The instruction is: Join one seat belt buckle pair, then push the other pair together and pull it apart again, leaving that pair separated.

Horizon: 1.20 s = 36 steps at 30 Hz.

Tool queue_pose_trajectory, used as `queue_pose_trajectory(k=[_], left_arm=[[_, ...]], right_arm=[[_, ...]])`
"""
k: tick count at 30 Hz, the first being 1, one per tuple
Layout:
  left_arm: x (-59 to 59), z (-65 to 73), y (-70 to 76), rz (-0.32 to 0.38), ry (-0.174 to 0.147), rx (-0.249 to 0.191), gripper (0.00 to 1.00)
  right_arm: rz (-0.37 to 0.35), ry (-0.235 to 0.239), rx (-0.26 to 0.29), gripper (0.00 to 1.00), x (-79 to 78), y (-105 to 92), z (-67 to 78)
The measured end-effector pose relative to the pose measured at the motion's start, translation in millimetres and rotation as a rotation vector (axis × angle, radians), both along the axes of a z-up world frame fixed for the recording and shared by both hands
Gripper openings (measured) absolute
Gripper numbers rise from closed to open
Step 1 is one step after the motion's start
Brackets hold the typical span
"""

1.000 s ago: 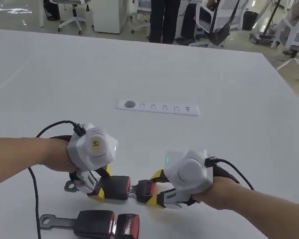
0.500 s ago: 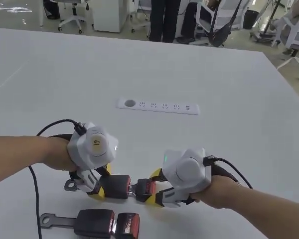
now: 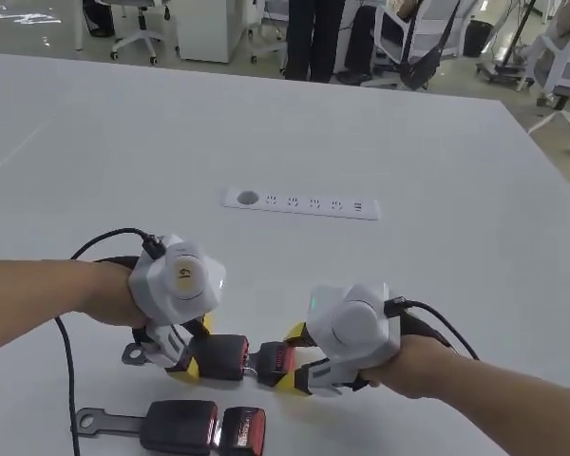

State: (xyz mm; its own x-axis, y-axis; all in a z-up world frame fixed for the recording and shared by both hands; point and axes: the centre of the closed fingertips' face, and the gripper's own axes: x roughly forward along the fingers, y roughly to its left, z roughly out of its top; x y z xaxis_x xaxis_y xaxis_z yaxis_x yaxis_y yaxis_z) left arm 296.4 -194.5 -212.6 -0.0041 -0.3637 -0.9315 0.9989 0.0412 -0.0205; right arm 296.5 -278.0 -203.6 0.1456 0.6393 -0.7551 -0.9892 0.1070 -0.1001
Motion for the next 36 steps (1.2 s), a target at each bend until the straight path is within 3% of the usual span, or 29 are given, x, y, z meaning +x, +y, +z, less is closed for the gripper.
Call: queue_pose_trajectory(k=[14,24,36], left_arm=[[-1.8,1.3,-0.3,-0.006,-0.005,-0.011,0.30],[2.6,-2.6,3.1,-0.012,-0.007,0.001,0.30],[-0.3,0.1,0.0,-0.013,-0.003,0.014,0.31]], right_arm=[[-0.010,-0.016,-0.006,0.28,0.2,7.5,1.2],[-0.031,-0.015,-0.010,0.27,1.7,10.6,-0.6],[-0.035,-0.019,-0.023,0.28,1.3,10.5,-1.5]])
